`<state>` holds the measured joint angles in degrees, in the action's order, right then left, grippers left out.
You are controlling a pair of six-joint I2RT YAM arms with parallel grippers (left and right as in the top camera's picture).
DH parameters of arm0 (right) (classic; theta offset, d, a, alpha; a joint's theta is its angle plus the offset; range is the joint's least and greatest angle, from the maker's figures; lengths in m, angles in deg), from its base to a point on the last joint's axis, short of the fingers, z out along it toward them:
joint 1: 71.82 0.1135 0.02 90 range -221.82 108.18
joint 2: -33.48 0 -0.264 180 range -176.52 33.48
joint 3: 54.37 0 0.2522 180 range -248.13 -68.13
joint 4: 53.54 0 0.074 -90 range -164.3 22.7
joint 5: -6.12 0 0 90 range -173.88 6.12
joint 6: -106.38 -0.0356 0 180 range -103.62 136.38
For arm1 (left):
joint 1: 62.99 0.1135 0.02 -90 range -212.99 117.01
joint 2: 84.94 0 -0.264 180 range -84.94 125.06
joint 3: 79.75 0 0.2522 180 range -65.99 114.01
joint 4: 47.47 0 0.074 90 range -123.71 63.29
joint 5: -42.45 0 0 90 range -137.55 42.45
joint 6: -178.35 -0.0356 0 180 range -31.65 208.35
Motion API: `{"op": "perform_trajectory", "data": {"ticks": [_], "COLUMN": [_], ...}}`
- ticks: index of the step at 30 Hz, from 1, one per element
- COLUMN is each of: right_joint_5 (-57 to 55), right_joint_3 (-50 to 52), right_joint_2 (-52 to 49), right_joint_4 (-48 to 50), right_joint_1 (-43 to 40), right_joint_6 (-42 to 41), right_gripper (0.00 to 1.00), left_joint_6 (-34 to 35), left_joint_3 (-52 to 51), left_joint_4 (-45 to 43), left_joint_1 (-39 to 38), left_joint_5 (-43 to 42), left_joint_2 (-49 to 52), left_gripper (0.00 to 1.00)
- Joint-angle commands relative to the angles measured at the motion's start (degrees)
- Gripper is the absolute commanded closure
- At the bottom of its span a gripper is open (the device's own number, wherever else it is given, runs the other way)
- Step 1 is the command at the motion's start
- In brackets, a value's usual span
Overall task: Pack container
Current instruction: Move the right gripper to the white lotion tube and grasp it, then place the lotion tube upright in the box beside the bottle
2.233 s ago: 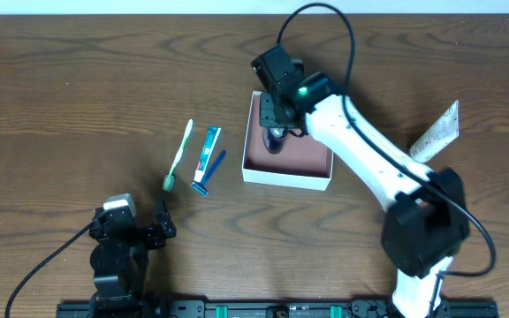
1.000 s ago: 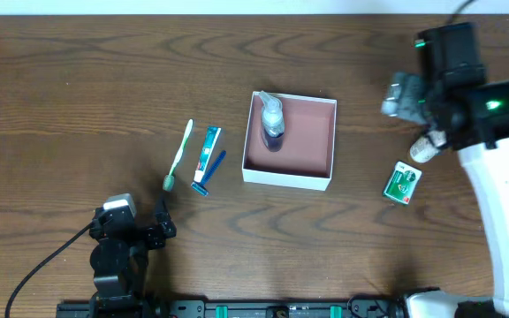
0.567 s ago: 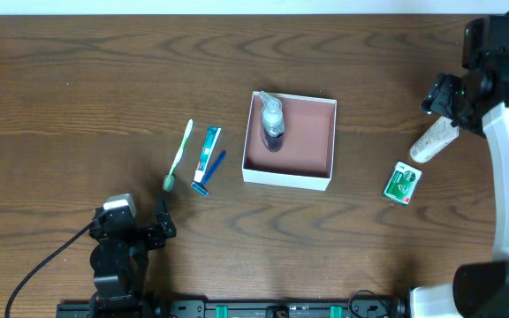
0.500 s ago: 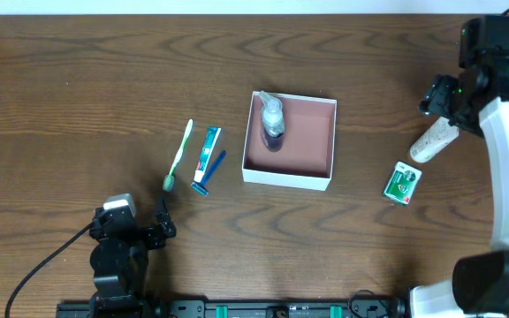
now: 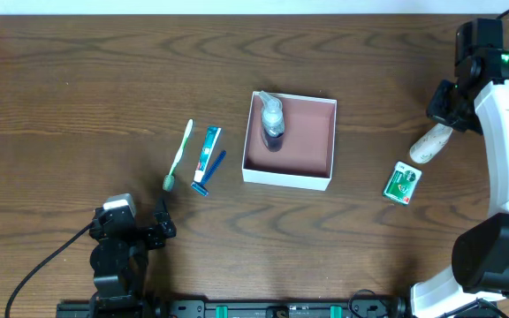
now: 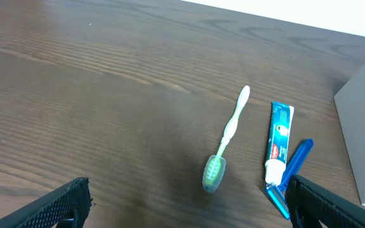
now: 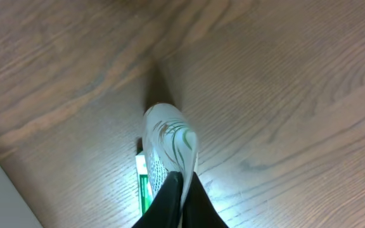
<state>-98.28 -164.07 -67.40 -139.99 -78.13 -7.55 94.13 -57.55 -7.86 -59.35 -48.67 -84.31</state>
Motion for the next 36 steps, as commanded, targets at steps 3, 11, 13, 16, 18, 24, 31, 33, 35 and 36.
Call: {"op": "perform_trajectory", "data": {"ticks": [3, 11, 13, 16, 18, 24, 31, 33, 35, 36], "right_joint_5": [-0.5, 2.8, 4.6, 5.5, 5.8, 5.6, 6.1, 6.1, 6.1, 6.1], "right_joint_3": [0.0, -4.2, -5.9, -8.1, -8.4, -8.3, -8.3, -8.3, -8.3, -8.3], "right_joint_2": [0.4, 10.1, 12.9, 16.7, 18.3, 16.9, 9.2, 6.4, 3.4, 2.1], "right_joint_4": [-0.4, 0.1, 0.5, 0.8, 1.7, 2.2, 3.1, 4.3, 6.2, 7.0], "right_joint_1": [-0.3, 4.2, 6.7, 12.3, 16.8, 28.2, 31.9, 32.3, 32.7, 32.8], "right_joint_6": [-0.2, 0.3, 0.9, 0.8, 0.7, -2.2, -3.9, -3.9, -3.9, -3.9], "right_gripper": [0.99, 0.99, 0.99, 0.99, 0.99, 0.99, 0.99, 0.98, 0.99, 0.99], "left_joint_6": [0.1, 0.1, 0.1, 0.1, 0.1, 0.1, 0.1, 0.1, 0.1, 0.1], "left_joint_3": [-1.0, -1.0, -1.0, -1.0, -1.0, -1.0, -1.0, -1.0, -1.0, -1.0], "left_joint_4": [0.1, 0.1, 0.1, 0.1, 0.1, 0.1, 0.1, 0.1, 0.1, 0.1], "left_joint_1": [-0.2, -0.2, -0.2, -0.2, -0.2, -0.2, -0.2, -0.2, -0.2, -0.2], "left_joint_5": [0.0, 0.0, 0.0, 0.0, 0.0, 0.0, 0.0, 0.0, 0.0, 0.0], "left_joint_2": [-0.4, -0.4, -0.4, -0.4, -0.4, -0.4, -0.4, -0.4, -0.4, -0.4], "left_gripper": [0.02, 0.02, 0.02, 0.02, 0.02, 0.02, 0.02, 0.02, 0.02, 0.02]}}
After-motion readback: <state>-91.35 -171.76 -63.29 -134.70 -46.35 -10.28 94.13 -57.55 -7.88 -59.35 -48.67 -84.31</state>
